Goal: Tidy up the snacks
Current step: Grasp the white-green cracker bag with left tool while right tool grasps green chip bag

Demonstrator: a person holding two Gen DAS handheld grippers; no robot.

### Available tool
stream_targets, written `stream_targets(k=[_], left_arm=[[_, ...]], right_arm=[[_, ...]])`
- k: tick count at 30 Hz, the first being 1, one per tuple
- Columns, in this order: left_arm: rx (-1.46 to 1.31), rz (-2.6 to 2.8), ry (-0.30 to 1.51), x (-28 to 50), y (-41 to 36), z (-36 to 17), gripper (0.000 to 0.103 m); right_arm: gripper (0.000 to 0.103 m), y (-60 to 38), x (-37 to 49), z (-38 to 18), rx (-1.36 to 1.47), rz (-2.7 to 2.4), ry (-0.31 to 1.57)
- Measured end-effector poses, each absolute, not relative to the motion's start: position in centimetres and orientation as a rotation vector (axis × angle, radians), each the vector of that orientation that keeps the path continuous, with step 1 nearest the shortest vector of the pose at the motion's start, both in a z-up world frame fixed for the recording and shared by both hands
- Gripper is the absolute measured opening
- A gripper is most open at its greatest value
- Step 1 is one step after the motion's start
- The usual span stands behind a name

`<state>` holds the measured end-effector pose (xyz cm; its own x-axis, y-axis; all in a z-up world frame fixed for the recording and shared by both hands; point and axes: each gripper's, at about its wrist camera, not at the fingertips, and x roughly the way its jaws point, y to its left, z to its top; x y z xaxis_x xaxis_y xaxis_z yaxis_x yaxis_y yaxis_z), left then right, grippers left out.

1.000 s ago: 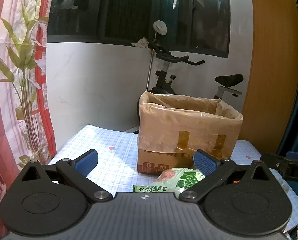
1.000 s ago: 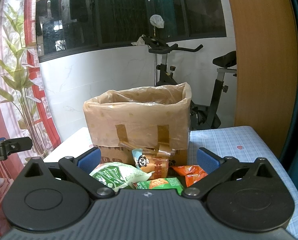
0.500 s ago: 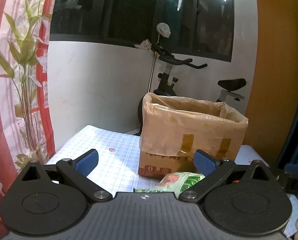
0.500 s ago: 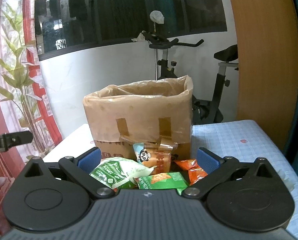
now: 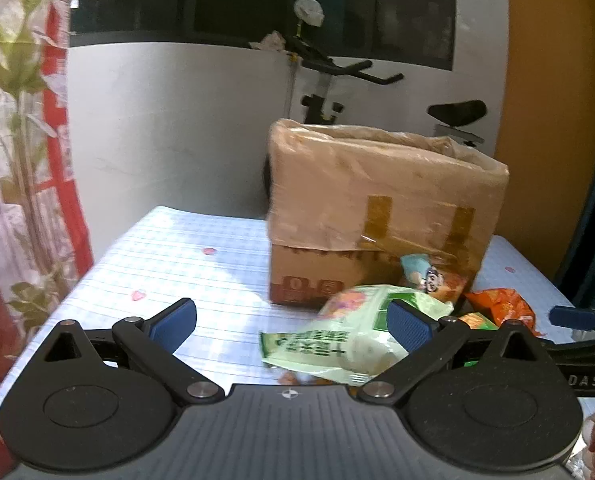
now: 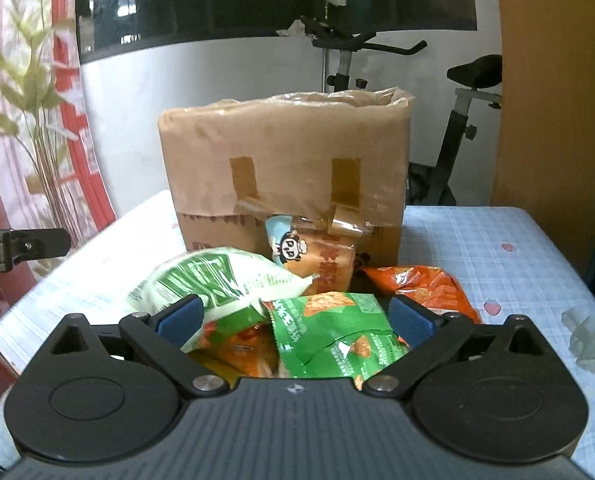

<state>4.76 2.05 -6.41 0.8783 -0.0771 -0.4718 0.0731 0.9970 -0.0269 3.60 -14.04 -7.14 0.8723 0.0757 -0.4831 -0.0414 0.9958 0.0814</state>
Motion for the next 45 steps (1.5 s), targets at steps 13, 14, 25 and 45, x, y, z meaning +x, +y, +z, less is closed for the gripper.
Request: stream_targets(k=[13, 14, 25, 45], left_arm=[[0.14, -0.28, 0.544, 8.4, -1.3, -8.8, 0.102], [0.153, -0.294, 0.557, 8.8, -1.7, -9.1, 0.102], [0.216, -0.387, 0.634, 12.1, -2.9, -10.2, 0.102], [0.444, -0.394, 0.733, 15.4, -5.9, -14.0, 0.097]], right_arm=[[0.098, -16.5, 6.2, -9.1, 0.054, 0.085, 0.567], [0.098, -16.8, 6.3, -9.2, 0.06, 0.088, 0.566], [0.094, -18.1, 7.1, -10.4, 0.079, 0.119, 0.595], [0.094, -18.8, 8.2, -10.9, 0.084, 0.154, 0.625]])
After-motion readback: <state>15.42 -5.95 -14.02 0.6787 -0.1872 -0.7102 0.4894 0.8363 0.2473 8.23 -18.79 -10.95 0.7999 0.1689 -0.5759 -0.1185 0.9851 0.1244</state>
